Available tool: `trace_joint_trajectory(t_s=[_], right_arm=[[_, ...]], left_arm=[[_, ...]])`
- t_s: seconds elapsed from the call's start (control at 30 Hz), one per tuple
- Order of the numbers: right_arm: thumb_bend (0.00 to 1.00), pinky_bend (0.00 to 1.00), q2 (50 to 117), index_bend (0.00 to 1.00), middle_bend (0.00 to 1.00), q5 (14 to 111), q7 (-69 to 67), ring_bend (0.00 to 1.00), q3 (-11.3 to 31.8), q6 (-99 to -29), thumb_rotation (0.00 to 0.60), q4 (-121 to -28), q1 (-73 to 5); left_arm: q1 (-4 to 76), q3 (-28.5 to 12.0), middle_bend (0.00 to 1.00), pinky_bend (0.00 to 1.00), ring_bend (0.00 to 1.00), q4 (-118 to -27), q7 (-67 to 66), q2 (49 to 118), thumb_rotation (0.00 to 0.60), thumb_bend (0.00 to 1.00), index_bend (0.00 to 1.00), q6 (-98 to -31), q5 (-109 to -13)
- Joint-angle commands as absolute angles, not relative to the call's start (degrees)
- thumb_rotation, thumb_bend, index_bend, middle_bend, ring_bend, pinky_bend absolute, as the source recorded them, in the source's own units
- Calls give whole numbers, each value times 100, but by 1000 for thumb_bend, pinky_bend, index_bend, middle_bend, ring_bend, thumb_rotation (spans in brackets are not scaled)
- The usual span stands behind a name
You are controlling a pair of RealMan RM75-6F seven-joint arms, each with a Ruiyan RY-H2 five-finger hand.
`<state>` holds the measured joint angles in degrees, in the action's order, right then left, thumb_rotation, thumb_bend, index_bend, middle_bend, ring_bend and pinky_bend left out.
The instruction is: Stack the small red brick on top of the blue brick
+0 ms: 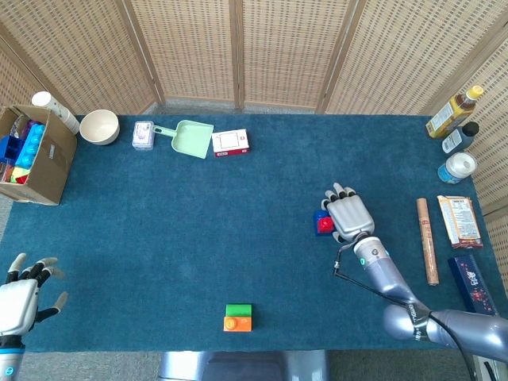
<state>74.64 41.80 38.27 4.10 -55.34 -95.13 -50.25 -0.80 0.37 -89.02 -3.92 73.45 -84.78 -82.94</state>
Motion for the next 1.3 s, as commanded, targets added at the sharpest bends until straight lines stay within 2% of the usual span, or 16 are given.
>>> trace_joint_trajectory(t_s=[0.03, 0.33, 0.57, 0.8, 1.03, 1.3], right_arm=[[248, 175, 7347, 290, 167, 4211, 3765, 37, 441, -5583, 600, -9643, -4988], [252, 175, 6858, 290, 167, 4515, 3197, 37, 657, -5900, 589, -10046, -4710], [258, 174, 6492, 311, 177, 5210, 2066, 37, 761, -6523, 593, -10125, -3994], [260, 174, 6544, 363, 187, 6162, 1173, 37, 576, -7417, 596, -9840, -3192], [262, 174, 6644, 389, 193, 6997, 733, 38, 150, -8661, 598, -9555, -2098], [260, 170, 6921, 407, 196, 7370, 552, 37, -128, -9310, 598, -9050, -1260]], left_arm=[[-99, 43, 271, 65, 318, -8918, -384, 7335, 600, 376, 432, -8515, -8313], [-141, 30, 271, 65, 318, -9009, -426, 7233, 600, 376, 432, -8609, -8323], [-180, 46, 258, 56, 308, -9296, -630, 7012, 600, 377, 430, -8594, -8225], [-205, 75, 243, 46, 294, -9480, -725, 6857, 600, 376, 426, -8544, -8142], [-278, 123, 241, 41, 278, -9584, -668, 6737, 600, 376, 405, -8637, -8209], [-397, 265, 241, 30, 274, -9534, -580, 6804, 600, 376, 405, -8777, -8431]])
